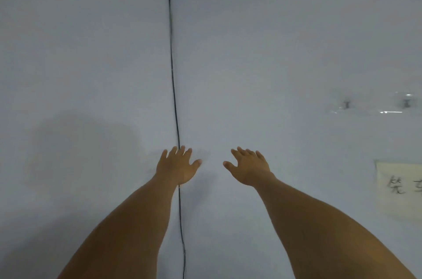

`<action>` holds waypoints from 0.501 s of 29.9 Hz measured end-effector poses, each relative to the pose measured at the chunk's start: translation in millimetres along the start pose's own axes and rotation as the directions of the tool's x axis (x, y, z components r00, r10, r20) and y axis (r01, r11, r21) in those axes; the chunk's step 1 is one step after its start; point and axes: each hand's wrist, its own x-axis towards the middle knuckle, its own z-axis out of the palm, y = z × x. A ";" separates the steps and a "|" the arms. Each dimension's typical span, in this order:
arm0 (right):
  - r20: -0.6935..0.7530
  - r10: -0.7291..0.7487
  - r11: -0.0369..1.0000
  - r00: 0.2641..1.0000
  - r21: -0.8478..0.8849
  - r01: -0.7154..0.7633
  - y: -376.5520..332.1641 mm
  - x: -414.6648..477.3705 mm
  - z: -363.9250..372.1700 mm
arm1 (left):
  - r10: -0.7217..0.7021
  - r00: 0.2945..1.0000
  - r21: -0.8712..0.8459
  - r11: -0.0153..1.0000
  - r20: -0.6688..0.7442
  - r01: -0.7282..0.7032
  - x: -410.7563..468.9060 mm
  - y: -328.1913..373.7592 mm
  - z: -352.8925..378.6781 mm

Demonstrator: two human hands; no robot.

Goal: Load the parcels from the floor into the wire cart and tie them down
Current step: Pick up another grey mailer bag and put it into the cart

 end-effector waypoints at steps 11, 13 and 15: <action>-0.019 0.270 0.957 0.963 -0.105 -0.270 29.8 -14.6 30.9 | 0.338 0.940 -0.136 0.934 0.036 -0.331 74.0 34.8 72.9; 0.000 0.315 0.946 0.949 -0.082 -0.314 24.9 -15.3 47.0 | 0.364 0.929 -0.165 0.922 0.059 -0.351 77.7 35.6 90.6; 0.029 0.345 0.939 0.938 -0.008 -0.344 17.6 -15.9 68.9 | 0.366 0.927 -0.203 0.917 0.080 -0.344 81.2 34.9 112.6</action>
